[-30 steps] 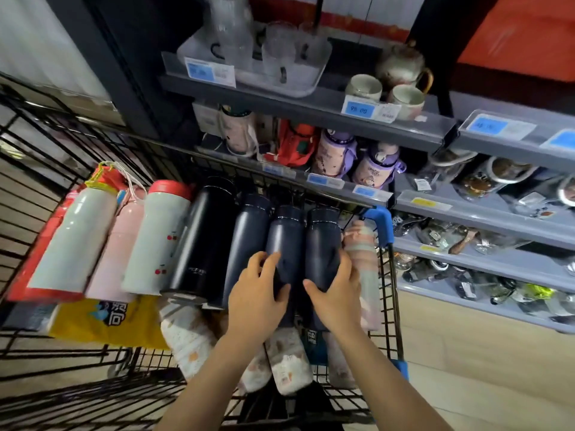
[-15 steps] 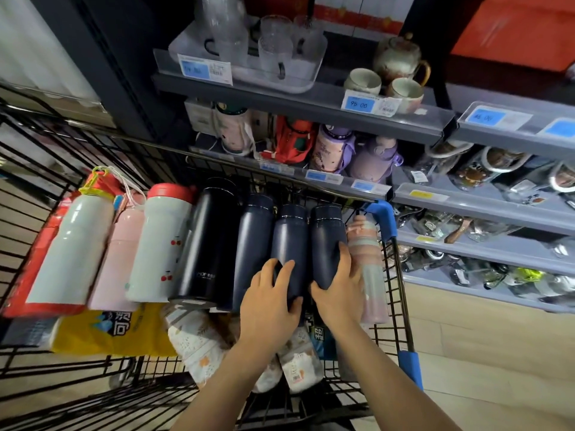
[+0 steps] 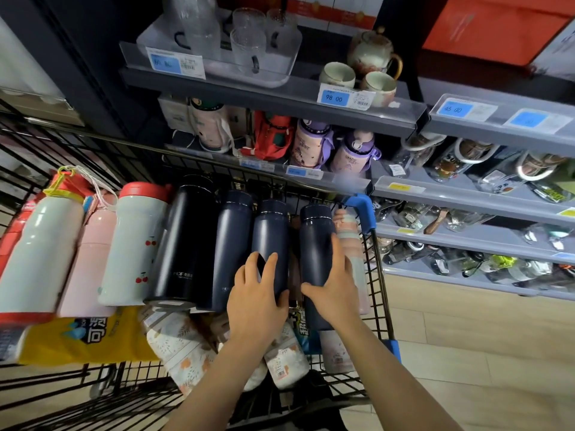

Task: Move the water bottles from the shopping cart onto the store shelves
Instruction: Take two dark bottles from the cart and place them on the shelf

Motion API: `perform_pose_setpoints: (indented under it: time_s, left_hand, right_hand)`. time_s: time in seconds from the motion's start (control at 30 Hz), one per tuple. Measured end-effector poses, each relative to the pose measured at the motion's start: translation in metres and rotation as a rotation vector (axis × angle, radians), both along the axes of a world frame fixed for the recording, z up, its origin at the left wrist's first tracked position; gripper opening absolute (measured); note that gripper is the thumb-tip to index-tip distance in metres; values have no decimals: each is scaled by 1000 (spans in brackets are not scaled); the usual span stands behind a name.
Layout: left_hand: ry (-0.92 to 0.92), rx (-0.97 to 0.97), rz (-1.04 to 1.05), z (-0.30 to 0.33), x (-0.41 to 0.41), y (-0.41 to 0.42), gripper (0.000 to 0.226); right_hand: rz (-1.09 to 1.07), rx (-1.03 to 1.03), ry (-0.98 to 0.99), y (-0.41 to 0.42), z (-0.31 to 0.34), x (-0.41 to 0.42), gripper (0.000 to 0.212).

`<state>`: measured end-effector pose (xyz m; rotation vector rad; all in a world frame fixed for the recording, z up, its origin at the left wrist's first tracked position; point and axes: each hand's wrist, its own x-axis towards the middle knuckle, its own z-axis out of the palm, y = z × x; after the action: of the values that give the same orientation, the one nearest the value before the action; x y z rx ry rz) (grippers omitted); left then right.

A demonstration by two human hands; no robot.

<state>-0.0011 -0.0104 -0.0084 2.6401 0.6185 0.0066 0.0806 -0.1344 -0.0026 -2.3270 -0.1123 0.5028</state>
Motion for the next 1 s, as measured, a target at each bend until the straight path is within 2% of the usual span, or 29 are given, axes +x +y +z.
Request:
perform_pose_setpoints:
  time_s: [0.13, 0.27, 0.5, 0.83, 1.0]
  left_hand:
    - [3, 55, 6, -8, 8, -5, 83]
    - [-12, 109, 58, -15, 14, -16, 82]
    - [-22, 105, 136, -21, 16, -22, 91]
    - [-53, 120, 114, -22, 21, -27, 96]
    - [-44, 30, 193, -19, 25, -25, 97]
  right_hand:
    - [-52, 187, -36, -27, 13, -6, 107]
    - [-94, 300, -36, -49, 26, -5, 106]
    - [-97, 361, -36, -65, 30, -3, 105]
    - [-82, 351, -48, -70, 30, -6, 102]
    - [-88, 344, -42, -73, 31, -6, 102]
